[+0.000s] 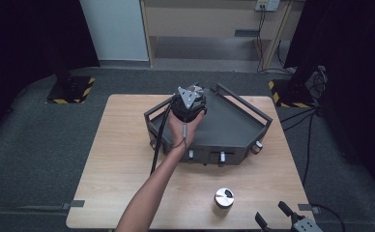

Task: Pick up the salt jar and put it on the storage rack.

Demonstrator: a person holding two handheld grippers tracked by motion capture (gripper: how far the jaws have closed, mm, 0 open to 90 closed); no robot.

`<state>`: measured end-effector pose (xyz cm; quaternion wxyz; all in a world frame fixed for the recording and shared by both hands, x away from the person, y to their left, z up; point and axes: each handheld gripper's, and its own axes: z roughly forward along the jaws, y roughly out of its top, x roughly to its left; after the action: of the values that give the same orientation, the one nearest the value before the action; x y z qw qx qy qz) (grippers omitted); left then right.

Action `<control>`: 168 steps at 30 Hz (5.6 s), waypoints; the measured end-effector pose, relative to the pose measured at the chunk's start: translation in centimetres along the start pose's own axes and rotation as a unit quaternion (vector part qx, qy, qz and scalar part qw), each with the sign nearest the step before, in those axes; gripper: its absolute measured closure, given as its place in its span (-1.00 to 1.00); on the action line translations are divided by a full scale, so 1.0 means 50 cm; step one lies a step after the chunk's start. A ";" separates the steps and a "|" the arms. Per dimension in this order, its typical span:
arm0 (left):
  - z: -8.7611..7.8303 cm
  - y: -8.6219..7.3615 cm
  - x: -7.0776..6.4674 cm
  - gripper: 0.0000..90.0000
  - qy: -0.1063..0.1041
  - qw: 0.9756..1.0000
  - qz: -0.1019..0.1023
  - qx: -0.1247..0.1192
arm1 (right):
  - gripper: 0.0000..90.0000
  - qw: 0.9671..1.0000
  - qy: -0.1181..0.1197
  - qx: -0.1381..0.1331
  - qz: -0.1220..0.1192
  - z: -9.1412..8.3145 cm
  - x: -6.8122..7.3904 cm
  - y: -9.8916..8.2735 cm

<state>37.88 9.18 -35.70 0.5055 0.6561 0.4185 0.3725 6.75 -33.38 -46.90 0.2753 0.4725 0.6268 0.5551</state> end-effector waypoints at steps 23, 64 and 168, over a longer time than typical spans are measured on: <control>0.036 -0.027 0.011 -0.33 0.015 1.000 -0.010 0.021 | -0.88 1.000 0.002 0.003 0.002 0.004 -0.002 0.000; 0.017 -0.025 0.000 -0.72 0.027 0.999 -0.015 0.020 | -0.88 1.000 0.005 0.002 0.001 0.004 -0.001 0.000; -0.479 -0.216 0.010 -0.97 -0.028 0.998 -0.013 0.059 | -0.88 1.000 0.003 0.004 -0.002 0.000 -0.003 -0.002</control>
<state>14.35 19.56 -41.13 0.4827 0.6891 0.4341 0.3220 6.78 -33.53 -47.00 0.2726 0.4711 0.6309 0.5530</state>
